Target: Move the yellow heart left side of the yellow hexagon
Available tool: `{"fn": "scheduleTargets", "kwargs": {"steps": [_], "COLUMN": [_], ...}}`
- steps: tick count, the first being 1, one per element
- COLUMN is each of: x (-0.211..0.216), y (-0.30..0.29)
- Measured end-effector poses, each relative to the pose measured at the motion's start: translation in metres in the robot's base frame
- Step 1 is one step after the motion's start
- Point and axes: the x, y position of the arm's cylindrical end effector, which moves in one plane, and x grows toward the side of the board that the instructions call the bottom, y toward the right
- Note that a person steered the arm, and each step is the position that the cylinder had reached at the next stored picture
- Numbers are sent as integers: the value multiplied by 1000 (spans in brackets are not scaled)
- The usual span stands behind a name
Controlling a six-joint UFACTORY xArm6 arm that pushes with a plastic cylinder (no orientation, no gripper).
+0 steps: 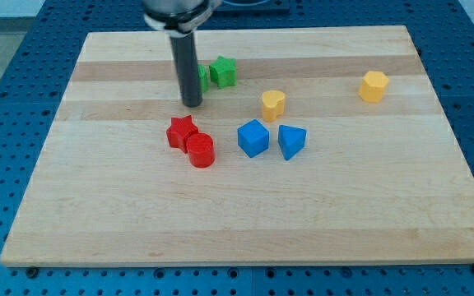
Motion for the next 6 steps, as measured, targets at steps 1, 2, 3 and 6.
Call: {"fn": "scheduleTargets", "kwargs": {"steps": [1,2,3,6], "x": [7,7,7,29], "y": [21,84,140,128]}}
